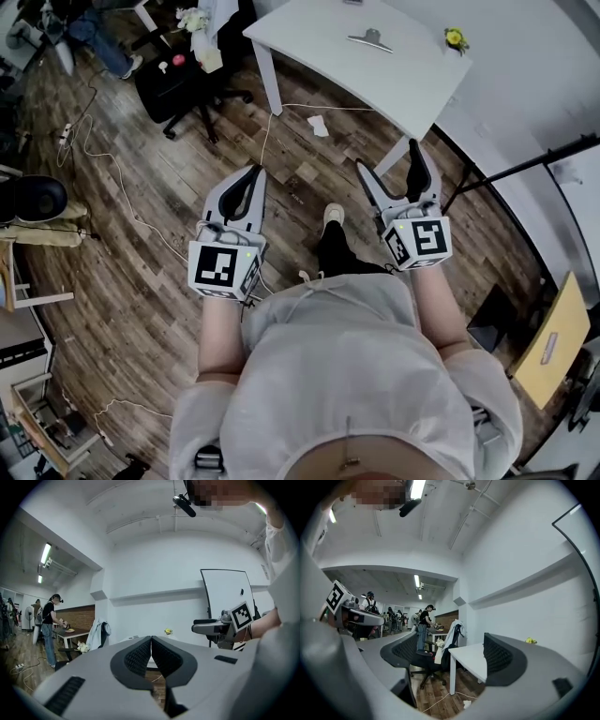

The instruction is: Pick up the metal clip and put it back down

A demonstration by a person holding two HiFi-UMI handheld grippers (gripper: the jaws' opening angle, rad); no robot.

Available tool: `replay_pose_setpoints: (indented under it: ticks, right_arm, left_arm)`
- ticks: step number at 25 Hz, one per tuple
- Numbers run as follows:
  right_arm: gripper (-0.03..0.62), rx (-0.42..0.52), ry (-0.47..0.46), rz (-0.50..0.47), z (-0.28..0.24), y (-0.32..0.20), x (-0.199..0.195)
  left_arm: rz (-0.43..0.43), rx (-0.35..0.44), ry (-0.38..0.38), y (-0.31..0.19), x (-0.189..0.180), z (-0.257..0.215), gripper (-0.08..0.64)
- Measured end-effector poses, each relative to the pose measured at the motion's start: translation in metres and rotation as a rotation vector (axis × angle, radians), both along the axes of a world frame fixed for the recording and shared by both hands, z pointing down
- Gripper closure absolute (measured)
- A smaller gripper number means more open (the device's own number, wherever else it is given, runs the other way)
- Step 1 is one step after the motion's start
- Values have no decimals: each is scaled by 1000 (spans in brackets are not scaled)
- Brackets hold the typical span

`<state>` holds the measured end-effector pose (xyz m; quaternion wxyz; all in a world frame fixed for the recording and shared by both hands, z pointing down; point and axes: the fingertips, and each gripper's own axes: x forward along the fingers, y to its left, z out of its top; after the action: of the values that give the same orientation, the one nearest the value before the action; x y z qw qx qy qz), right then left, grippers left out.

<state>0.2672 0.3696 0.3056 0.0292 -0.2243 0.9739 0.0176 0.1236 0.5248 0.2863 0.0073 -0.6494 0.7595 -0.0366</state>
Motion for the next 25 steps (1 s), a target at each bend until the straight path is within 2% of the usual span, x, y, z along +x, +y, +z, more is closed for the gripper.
replay_pose_setpoints:
  ticks: [5,12,18,25]
  right_arm:
    - [153,-30,7,-20,6,-70,-47]
    - [155,-56,34,-13,8,-191,-102]
    - [155,-70,66,9,17,-272,-131]
    - [155,-122,131,63,39,-331,-152]
  left_arm:
    - [-39,-20,1,-60,-44,2,540]
    - [-29,-19,-16,-180,-93,-6,540]
    - [-3,-29,-17,-272,-124,-4,540]
    - [54,-74,17,-344,-151,13,540]
